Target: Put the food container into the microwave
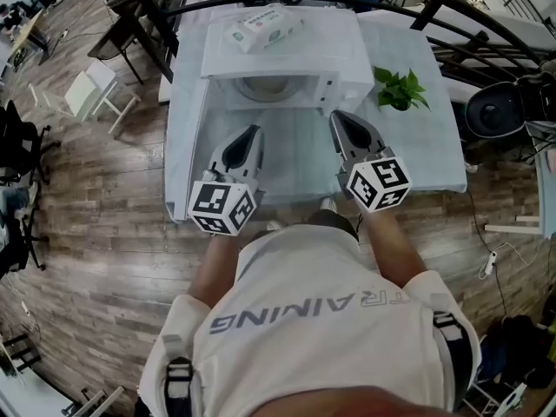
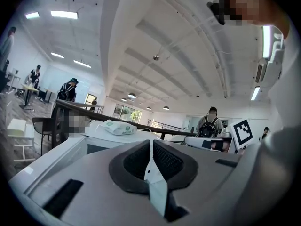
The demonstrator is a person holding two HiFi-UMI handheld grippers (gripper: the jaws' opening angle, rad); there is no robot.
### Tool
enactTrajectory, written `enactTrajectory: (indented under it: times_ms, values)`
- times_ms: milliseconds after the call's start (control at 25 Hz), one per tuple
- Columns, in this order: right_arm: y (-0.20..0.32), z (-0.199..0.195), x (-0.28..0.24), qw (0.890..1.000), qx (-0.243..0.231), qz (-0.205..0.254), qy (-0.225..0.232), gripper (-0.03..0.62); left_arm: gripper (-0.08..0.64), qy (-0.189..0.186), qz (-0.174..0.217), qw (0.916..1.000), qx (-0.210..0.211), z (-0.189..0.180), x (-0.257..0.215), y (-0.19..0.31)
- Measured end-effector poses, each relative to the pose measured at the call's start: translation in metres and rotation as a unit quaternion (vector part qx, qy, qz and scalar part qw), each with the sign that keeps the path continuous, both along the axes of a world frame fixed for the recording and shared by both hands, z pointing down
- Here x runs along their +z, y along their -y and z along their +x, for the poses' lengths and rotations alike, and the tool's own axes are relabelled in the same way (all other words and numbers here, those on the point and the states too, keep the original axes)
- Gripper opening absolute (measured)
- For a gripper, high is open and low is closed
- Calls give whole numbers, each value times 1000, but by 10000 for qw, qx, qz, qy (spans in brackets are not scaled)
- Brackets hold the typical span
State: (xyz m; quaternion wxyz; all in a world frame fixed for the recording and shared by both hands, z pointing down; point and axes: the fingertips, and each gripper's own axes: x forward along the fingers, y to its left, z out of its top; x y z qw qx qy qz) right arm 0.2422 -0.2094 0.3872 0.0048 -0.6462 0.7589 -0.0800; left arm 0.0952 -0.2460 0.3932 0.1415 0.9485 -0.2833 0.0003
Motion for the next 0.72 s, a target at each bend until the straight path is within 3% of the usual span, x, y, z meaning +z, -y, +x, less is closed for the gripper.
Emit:
enactTrajectory:
  times_ms: [720]
  values:
    - [-7,-20,23,9996,-199,-160,70,21,49,-54,-172,9998,-62,-11,12,-13]
